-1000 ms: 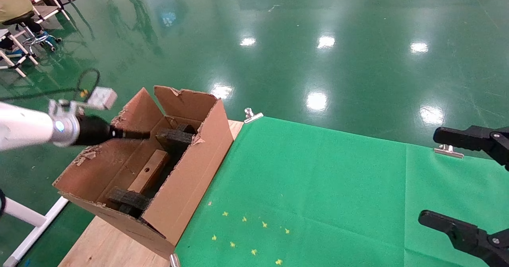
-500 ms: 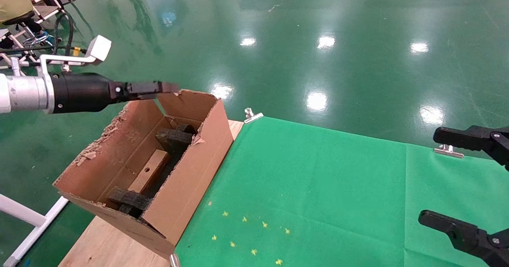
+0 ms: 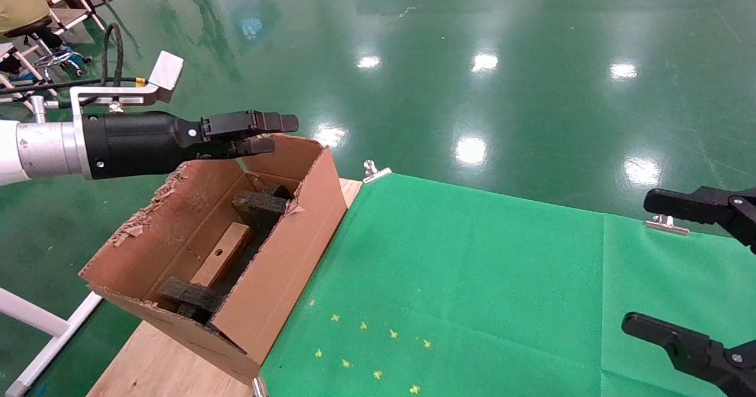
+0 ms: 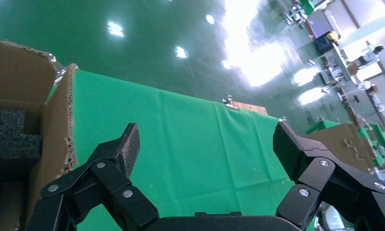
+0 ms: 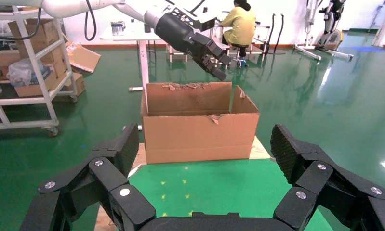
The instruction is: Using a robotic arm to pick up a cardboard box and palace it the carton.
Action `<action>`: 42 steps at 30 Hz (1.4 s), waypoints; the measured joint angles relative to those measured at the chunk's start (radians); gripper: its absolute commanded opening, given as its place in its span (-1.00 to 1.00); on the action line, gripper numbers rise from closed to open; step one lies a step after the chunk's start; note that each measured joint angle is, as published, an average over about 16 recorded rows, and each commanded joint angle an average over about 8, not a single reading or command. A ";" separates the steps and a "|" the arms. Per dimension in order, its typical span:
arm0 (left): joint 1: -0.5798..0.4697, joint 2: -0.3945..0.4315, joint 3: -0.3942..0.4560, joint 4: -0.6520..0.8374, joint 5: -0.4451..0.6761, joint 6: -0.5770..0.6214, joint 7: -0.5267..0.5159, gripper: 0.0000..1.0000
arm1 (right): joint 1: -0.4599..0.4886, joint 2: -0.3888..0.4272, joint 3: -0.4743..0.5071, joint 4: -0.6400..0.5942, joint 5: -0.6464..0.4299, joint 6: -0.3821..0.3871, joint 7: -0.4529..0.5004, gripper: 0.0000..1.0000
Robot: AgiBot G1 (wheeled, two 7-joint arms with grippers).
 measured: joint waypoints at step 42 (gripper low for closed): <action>0.380 0.014 -0.234 -0.569 -0.234 -0.005 0.474 1.00 | 0.000 0.000 0.000 0.000 0.000 0.000 0.000 1.00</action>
